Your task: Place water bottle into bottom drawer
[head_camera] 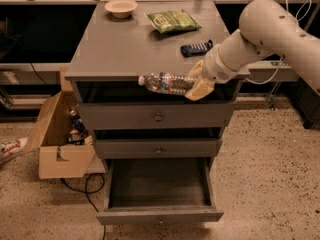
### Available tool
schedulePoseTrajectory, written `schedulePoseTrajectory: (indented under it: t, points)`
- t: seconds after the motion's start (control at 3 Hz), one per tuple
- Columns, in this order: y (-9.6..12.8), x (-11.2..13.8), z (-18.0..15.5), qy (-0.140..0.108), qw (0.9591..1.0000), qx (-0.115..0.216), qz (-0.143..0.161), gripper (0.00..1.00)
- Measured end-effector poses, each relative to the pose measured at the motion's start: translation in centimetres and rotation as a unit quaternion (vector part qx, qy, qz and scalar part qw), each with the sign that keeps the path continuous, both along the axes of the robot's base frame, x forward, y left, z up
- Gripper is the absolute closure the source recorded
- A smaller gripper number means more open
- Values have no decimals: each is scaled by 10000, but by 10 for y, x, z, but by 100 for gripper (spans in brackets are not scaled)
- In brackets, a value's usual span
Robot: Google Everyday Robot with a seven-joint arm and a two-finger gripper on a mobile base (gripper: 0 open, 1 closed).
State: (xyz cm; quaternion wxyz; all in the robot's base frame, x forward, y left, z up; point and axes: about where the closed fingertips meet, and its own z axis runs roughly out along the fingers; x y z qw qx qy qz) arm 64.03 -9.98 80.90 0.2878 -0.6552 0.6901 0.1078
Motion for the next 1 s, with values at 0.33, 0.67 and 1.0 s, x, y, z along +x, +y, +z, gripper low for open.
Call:
schedulePoseTrajectory:
  t: [0.33,0.67,1.0]
  points:
    - [-22,-29,-30,190,9997,117,15,100]
    - [-32,-57,-89,623,9972,415,39,100]
    - [-32,-57,-89,623,9972,416,39,100]
